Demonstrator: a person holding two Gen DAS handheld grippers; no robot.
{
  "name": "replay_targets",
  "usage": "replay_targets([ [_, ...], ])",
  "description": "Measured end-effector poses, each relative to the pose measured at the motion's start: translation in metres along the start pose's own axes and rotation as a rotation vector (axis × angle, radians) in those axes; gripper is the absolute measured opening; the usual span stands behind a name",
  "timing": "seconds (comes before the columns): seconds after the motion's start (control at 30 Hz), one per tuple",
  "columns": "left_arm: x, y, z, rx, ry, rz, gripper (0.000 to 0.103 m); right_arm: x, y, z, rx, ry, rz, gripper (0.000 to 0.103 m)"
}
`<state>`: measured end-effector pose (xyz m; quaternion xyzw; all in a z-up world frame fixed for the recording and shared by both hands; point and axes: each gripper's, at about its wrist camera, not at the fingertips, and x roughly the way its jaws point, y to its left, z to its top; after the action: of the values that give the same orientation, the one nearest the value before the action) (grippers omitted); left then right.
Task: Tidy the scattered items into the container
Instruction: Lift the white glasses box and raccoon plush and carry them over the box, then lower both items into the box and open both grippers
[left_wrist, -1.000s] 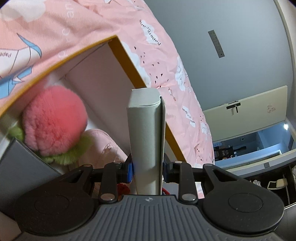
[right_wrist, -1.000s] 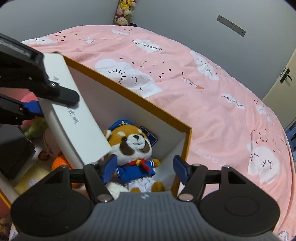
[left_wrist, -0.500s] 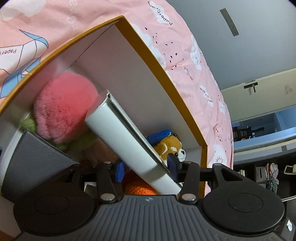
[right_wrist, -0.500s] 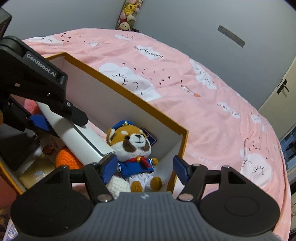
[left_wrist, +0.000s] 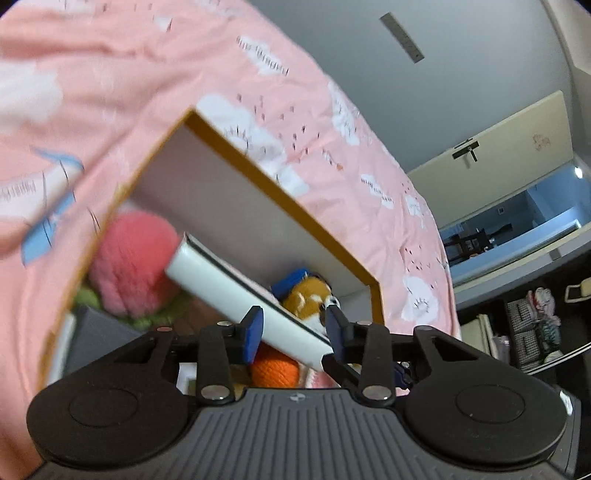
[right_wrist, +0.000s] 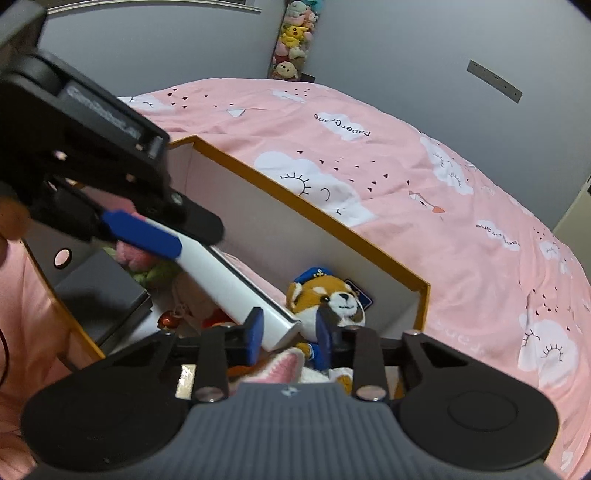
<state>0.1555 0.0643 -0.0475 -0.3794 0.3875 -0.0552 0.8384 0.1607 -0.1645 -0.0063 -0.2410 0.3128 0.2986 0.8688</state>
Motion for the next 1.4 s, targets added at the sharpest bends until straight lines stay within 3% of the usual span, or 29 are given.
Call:
replay_targets([
  [0.2, -0.008, 0.01, 0.013, 0.024, -0.063, 0.089, 0.04, 0.014, 0.011, 0.0, -0.074, 0.041, 0.0, 0.029],
  [0.37, -0.006, 0.008, 0.012, 0.07, -0.056, 0.121, 0.039, 0.02, 0.021, -0.001, -0.156, 0.052, -0.028, 0.029],
  [0.57, 0.001, 0.004, 0.004, 0.106, -0.022, 0.131, 0.038, 0.027, 0.018, 0.001, -0.151, 0.074, -0.021, 0.029],
  [0.77, 0.005, 0.003, 0.001, 0.116, -0.002, 0.137, 0.037, 0.031, 0.008, 0.002, -0.097, 0.096, 0.015, 0.029],
  [0.97, 0.006, 0.003, -0.003, 0.114, 0.02, 0.138, 0.037, 0.033, -0.001, -0.004, 0.008, 0.128, 0.098, 0.02],
  [1.13, 0.005, 0.002, -0.007, 0.124, 0.032, 0.149, 0.037, 0.035, 0.002, -0.007, 0.061, 0.105, 0.145, 0.018],
  [1.27, 0.002, 0.002, -0.009, 0.127, 0.039, 0.137, 0.037, 0.047, 0.004, -0.006, 0.103, 0.164, 0.15, 0.015],
  [1.4, -0.003, 0.0, -0.01, 0.143, 0.029, 0.146, 0.037, 0.044, 0.004, -0.008, 0.114, 0.166, 0.158, 0.015],
])
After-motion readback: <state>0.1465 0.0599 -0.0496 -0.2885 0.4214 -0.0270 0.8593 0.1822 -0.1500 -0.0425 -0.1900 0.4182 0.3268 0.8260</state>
